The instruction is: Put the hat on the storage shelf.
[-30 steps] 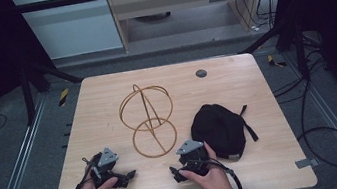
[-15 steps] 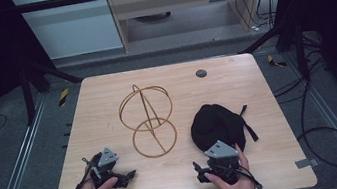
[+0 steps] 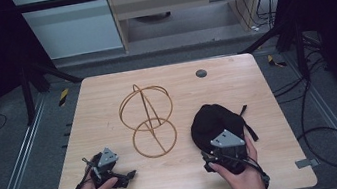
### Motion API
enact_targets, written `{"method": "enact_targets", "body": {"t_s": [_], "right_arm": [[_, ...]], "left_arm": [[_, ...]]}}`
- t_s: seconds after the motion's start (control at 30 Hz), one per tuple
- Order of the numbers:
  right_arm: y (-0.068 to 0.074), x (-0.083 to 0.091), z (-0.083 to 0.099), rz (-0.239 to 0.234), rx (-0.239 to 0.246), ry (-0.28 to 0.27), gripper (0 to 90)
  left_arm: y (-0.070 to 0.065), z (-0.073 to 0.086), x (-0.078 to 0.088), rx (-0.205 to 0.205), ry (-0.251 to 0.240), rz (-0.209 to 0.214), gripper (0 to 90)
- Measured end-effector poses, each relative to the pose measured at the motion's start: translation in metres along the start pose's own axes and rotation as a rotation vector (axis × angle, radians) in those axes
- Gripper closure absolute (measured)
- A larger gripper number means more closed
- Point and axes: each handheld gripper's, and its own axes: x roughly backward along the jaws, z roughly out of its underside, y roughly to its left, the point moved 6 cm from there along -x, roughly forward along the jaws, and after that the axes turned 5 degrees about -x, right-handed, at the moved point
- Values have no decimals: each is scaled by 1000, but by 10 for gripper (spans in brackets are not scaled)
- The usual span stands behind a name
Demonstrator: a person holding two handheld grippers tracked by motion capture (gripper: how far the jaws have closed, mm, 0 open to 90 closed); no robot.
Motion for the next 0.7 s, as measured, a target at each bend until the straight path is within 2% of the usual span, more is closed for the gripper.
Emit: {"method": "enact_targets", "body": {"t_s": [0.03,0.07,0.1,0.17,0.3,0.37,0.43,0.47,0.57,0.6,0.67,0.7], "right_arm": [[-5,0,-8,5,24,12,89],[-5,0,-8,5,24,12,89],[-9,2,-16,0,46,42,90],[-14,3,-22,-2,69,73,88],[-26,0,-29,-8,109,154,89],[-29,0,-30,-3,117,167,90],[-41,-2,-35,-7,135,221,79],[-41,-2,-35,-7,135,221,79],[-53,-3,-42,-61,153,263,98],[-53,-3,-42,-61,153,263,98],[-58,-3,-46,-78,147,269,109],[-62,-4,-51,-108,134,280,147]], "left_arm": [[0,0,0,0,0,0,0],[0,0,0,0,0,0,0],[0,0,0,-1,0,0,0],[0,0,0,0,0,0,0],[0,0,0,4,-3,-1,0],[0,0,0,3,-3,0,0],[0,0,0,2,-2,1,0],[0,0,0,2,-2,1,0],[0,0,0,-1,0,3,0],[0,0,0,-1,0,3,0],[0,0,0,-1,-1,3,0],[0,0,0,-1,-1,3,0]]}}
